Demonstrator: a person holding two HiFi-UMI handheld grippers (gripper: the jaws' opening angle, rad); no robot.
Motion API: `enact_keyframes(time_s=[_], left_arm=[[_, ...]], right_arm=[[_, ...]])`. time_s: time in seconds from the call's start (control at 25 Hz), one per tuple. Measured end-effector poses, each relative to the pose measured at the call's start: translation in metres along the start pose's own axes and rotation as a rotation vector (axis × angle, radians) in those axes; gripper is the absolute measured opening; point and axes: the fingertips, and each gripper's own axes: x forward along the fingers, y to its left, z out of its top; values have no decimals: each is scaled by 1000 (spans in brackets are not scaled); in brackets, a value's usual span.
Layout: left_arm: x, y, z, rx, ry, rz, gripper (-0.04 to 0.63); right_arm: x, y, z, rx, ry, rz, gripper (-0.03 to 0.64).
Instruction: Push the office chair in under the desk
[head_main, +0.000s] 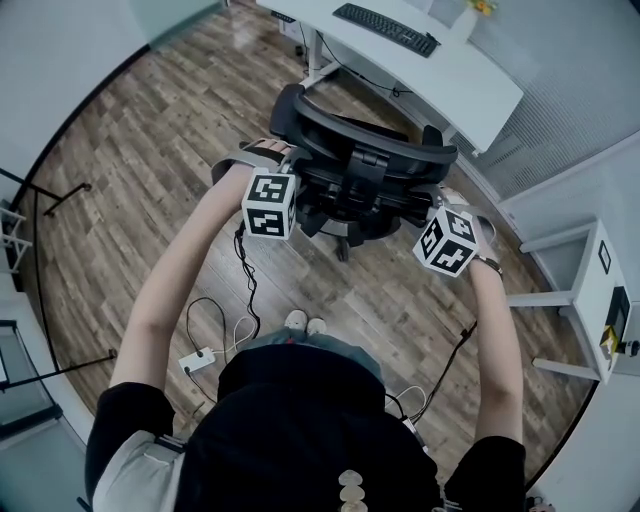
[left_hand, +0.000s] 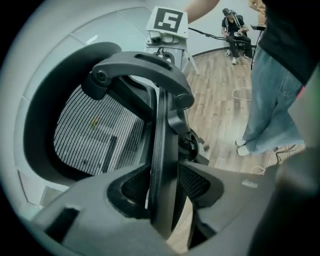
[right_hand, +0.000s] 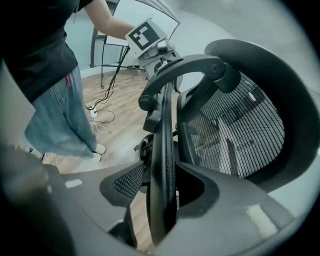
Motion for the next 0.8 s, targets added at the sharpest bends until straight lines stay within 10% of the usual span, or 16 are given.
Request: enact_keyframes(time_s=[0.8], left_arm=[[7,-2,1,84,56,-14,149]], right_arm=[[15,-1,3,-72,18,-4,125]])
